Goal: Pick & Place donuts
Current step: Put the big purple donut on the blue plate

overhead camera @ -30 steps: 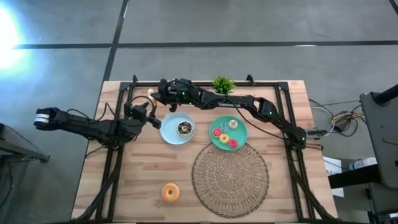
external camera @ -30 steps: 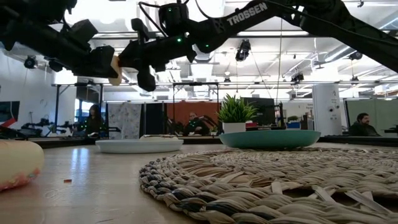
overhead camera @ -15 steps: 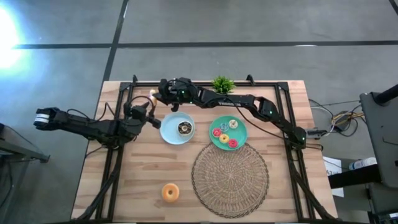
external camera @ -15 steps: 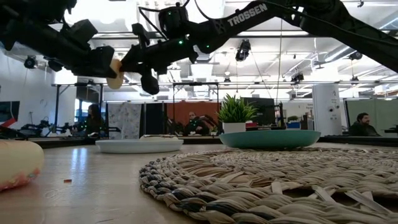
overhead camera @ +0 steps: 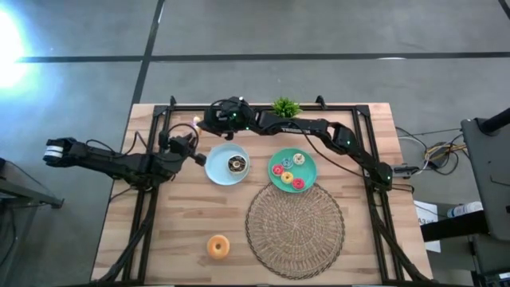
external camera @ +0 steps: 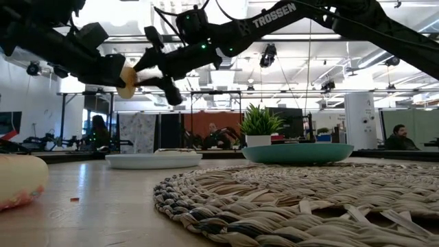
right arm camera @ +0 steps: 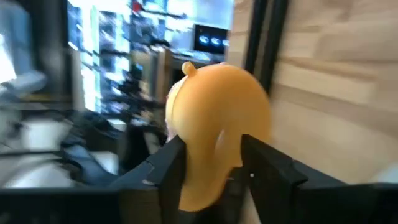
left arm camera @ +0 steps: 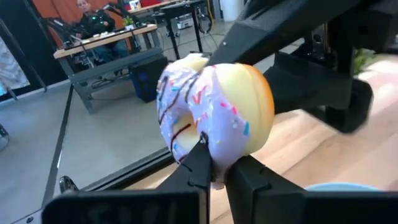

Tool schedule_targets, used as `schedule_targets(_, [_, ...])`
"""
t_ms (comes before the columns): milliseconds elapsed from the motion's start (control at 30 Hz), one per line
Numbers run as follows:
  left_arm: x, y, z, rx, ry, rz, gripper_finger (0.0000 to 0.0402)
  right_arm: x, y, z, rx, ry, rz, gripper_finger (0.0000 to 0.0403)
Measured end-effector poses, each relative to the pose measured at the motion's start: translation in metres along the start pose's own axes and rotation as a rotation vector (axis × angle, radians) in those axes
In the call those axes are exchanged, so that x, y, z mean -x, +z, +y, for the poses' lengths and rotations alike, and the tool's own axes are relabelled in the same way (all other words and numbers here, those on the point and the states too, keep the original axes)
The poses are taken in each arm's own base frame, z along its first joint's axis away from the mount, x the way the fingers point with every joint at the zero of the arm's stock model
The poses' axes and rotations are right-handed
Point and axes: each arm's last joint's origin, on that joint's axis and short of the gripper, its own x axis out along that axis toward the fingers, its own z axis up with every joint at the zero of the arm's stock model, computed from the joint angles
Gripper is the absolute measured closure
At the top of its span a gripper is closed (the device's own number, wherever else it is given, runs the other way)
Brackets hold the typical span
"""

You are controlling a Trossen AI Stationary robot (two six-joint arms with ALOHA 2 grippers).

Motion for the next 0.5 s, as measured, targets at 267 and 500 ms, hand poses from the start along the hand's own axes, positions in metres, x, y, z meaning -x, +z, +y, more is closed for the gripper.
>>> schedule_targets(267, [0.001,-0.013,0.000,-0.107,-0.121,0.100,0.0393,0.034,0.007,0.001,0.353,-0.291,0.123,0.0189])
schedule_targets(500, [0.001,-0.031,-0.008,-0.228,-0.333,0.218,0.0392,0.094,0.007,0.039,0.627,-0.561,0.014,0.0164])
